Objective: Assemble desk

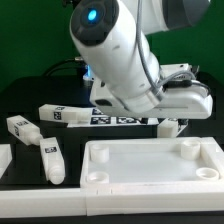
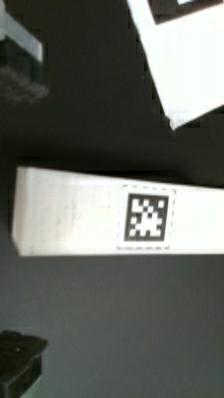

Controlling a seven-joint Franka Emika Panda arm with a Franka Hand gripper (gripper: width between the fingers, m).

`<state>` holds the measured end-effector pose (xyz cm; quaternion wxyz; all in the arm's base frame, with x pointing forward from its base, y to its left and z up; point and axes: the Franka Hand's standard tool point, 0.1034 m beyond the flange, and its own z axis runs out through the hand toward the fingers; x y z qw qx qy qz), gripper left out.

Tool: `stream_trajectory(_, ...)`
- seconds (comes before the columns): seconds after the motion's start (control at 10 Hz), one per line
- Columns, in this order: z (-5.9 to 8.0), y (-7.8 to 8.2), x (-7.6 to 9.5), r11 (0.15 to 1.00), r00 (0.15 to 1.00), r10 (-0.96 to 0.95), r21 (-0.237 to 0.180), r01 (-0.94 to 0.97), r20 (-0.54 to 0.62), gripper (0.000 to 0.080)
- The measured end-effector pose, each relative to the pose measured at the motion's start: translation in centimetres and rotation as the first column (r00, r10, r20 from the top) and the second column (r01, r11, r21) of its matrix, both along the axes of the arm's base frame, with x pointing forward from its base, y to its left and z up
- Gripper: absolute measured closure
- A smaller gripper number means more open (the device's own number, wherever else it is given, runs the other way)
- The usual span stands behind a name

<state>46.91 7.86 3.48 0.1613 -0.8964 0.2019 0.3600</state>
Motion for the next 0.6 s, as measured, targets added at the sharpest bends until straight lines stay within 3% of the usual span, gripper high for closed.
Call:
stream_trajectory(0.2,-0.4,-0.2,-0.5,0.998,0.993,0.015,0.058,-0.009,-0.113,0.0151)
stream_trajectory(0.6,-1.1,0.4,-1.1,0.995,0.972,-0.098,0.015,0.103,-0.214,0.0151)
